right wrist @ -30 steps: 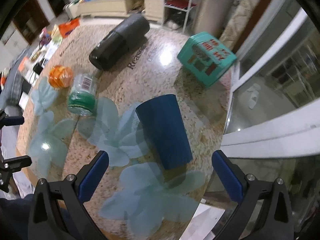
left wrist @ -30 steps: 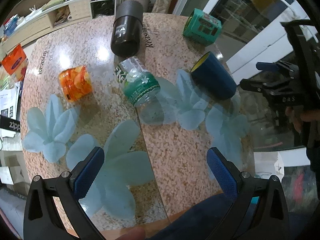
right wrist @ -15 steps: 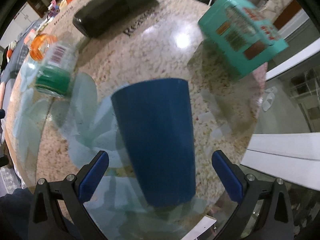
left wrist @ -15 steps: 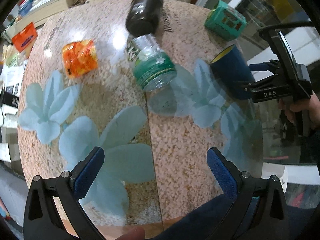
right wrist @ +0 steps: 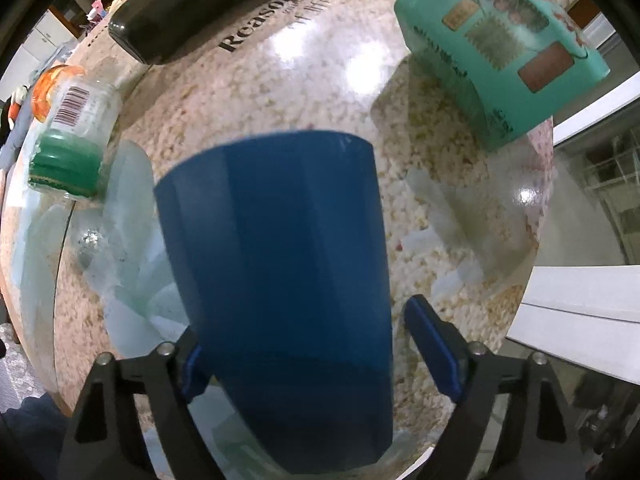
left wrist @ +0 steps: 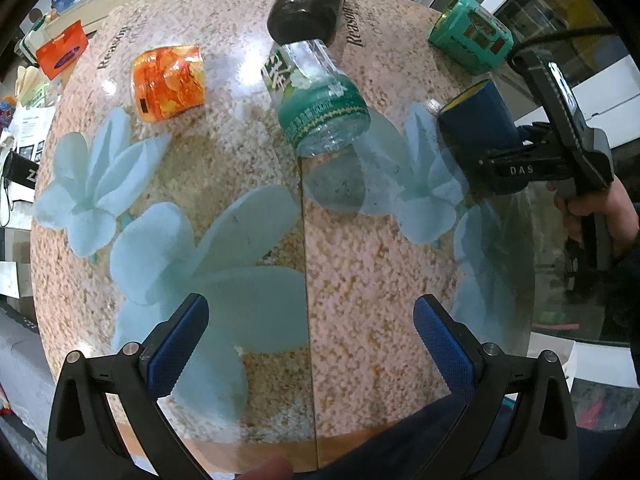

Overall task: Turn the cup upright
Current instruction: 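Move the right tool to the dark blue cup and grasp its base, then lift the cup with the right tool and rotate it mouth up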

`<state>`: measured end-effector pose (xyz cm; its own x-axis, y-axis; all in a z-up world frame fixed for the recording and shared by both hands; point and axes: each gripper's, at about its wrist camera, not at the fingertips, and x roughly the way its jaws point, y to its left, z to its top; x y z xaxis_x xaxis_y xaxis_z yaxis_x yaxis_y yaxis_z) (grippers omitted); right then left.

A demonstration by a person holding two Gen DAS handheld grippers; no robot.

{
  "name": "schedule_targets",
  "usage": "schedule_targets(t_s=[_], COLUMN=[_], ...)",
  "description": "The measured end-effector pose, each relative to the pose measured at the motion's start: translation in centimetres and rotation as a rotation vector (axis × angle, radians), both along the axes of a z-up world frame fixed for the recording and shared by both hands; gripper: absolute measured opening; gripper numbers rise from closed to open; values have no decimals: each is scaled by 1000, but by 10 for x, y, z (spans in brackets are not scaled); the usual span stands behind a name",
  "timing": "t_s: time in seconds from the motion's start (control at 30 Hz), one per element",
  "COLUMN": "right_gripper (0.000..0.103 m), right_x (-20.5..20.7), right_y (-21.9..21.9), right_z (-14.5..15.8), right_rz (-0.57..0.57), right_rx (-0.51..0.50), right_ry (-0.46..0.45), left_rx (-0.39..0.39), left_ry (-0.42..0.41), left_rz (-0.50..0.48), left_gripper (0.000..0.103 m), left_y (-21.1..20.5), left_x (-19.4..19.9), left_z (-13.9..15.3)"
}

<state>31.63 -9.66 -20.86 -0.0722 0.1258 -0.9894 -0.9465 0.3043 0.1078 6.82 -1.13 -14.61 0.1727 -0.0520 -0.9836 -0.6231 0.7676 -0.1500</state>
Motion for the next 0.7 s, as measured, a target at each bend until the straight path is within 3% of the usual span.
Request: schedule_targets(t_s=[0.13, 0.27, 0.43, 0.7], right_gripper=[65, 65, 65, 65], right_x=[-2, -3, -15, -83], right_y=[0, 2, -6, 13], right_z=[10, 16, 43, 94], right_rz=[21, -3, -58, -188], right_rx=[21, 14, 37, 78], right_ry=[-12, 1, 24, 50], left_rx=[4, 10, 14, 28], left_ry=[1, -4, -19, -19], left_rz=[-21, -32, -37, -24], left_gripper=[103, 103, 103, 103], left_y=[-5, -1, 13, 48], left_x=[-2, -5, -16, -43], left_z=[0, 4, 11, 16])
